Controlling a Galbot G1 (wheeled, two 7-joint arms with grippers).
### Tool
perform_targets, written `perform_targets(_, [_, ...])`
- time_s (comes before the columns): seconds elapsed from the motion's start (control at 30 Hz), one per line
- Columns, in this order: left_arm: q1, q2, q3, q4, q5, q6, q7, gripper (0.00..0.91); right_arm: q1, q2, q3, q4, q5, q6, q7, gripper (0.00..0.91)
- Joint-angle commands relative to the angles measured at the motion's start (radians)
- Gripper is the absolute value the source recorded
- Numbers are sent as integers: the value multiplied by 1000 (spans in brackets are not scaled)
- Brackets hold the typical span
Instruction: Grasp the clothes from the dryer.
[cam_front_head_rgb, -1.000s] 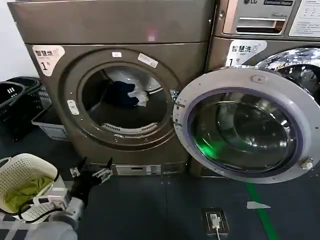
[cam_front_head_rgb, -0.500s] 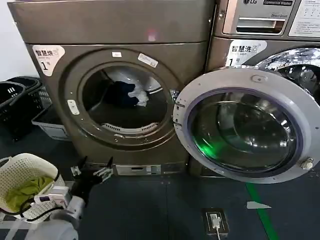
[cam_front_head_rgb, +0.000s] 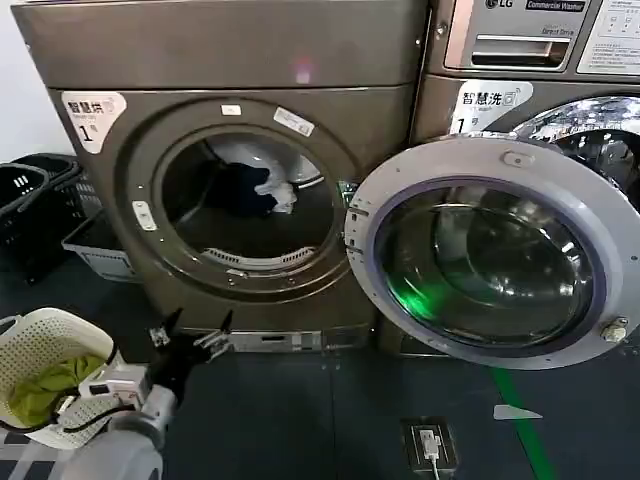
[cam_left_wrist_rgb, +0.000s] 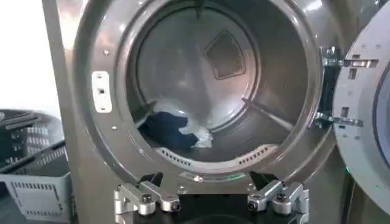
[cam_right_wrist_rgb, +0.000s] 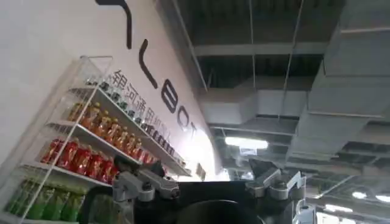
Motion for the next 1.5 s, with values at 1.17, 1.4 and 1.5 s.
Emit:
perform_targets(1.17, [-44, 0, 26, 37, 5, -2, 4, 907, -9, 6, 15, -8, 2, 23, -9, 907])
perform_targets(1.4, [-47, 1, 31, 38, 6, -2, 4, 907, -15, 7, 21, -9, 3, 23, -10, 907])
perform_targets(1.5, [-43, 3, 27, 35, 5, -3, 4, 907, -16, 5, 22, -9, 3, 23, -10, 907])
